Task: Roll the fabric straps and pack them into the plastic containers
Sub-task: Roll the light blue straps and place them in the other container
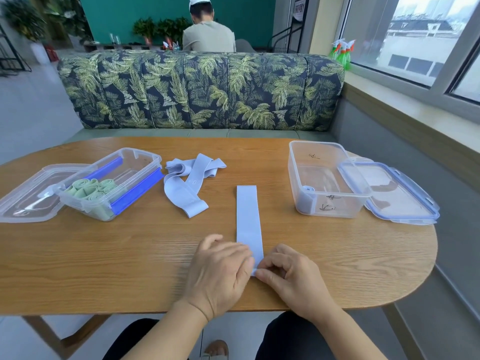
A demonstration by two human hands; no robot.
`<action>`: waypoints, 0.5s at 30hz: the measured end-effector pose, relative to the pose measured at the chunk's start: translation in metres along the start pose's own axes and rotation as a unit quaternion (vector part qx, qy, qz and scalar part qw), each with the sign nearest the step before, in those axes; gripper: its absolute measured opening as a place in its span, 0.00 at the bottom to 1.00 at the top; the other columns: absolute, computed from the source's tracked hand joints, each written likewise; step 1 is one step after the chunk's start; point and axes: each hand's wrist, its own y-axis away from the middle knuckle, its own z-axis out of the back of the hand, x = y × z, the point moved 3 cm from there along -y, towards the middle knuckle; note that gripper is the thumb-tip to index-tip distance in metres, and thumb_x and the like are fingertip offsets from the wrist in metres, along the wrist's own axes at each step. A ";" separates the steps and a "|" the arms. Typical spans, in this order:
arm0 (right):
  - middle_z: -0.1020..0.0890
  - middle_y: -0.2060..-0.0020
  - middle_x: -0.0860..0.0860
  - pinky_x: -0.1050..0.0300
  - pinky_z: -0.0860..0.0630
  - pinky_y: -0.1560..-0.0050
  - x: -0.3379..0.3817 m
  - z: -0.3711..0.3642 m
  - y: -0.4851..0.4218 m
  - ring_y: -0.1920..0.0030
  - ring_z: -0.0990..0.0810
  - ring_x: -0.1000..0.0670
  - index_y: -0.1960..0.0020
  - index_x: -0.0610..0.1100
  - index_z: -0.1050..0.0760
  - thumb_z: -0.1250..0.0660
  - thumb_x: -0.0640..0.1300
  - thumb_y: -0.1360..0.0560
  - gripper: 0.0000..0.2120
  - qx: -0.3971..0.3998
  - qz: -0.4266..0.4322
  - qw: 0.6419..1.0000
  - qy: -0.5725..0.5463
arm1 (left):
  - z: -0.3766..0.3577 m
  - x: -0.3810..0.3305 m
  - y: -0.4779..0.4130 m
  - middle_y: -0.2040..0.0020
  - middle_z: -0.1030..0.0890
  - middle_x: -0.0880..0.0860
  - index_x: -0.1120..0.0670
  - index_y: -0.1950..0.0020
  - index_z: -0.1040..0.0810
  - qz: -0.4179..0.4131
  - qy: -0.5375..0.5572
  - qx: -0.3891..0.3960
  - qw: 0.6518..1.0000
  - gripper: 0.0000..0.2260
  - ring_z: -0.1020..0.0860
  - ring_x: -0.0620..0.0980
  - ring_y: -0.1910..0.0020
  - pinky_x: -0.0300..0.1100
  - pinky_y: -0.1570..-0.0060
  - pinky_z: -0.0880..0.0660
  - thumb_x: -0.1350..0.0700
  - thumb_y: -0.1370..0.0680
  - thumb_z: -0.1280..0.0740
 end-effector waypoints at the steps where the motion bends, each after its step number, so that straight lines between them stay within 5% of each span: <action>1: 0.24 0.61 0.55 0.60 0.28 0.60 0.001 0.000 0.001 0.62 0.26 0.54 0.57 0.57 0.22 0.29 0.56 0.27 0.04 0.006 -0.004 1.000 0.002 | 0.001 0.002 0.000 0.60 0.18 0.41 0.48 0.62 0.21 0.043 -0.024 -0.013 0.999 0.16 0.20 0.41 0.56 0.47 0.40 0.35 0.51 0.21 0.45; 5: 0.23 0.61 0.55 0.62 0.29 0.60 0.005 -0.001 0.003 0.60 0.26 0.56 0.57 0.57 0.21 0.29 0.55 0.27 0.03 0.021 -0.015 1.000 0.009 | 0.000 0.012 -0.001 0.53 0.15 0.45 0.49 0.59 0.17 0.128 -0.064 -0.032 0.989 0.18 0.18 0.43 0.50 0.50 0.39 0.37 0.50 0.21 0.46; 10: 0.23 0.61 0.55 0.67 0.34 0.61 0.010 0.002 -0.001 0.60 0.26 0.58 0.57 0.54 0.19 0.29 0.54 0.27 0.04 0.053 -0.038 0.998 0.020 | -0.006 0.006 -0.001 0.35 0.22 0.45 0.48 0.39 0.20 -0.012 0.082 0.088 0.993 0.20 0.27 0.40 0.34 0.42 0.34 0.41 0.45 0.18 0.49; 15: 0.25 0.63 0.58 0.68 0.34 0.61 0.011 0.005 -0.006 0.60 0.26 0.61 0.56 0.54 0.19 0.30 0.54 0.26 0.05 0.080 -0.058 0.994 0.043 | -0.006 0.021 0.001 0.34 0.23 0.44 0.47 0.37 0.21 -0.031 0.014 0.120 0.992 0.23 0.28 0.39 0.33 0.44 0.31 0.42 0.43 0.17 0.53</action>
